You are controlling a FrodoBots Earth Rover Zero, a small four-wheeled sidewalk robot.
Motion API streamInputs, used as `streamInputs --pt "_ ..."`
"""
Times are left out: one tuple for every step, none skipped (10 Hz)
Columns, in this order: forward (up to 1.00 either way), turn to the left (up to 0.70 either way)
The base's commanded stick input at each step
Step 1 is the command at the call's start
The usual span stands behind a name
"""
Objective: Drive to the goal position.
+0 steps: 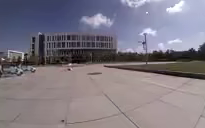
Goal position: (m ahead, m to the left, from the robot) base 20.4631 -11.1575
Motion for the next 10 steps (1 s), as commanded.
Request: streamInputs --pt "0.7 0.0" --pt "0.7 0.0" --pt "0.7 0.0" --pt "0.7 0.0" --pt "0.7 0.0" --pt "0.7 0.0" --pt "0.7 0.0" --pt "0.7 0.0" --pt "0.7 0.0" --pt "0.7 0.0"
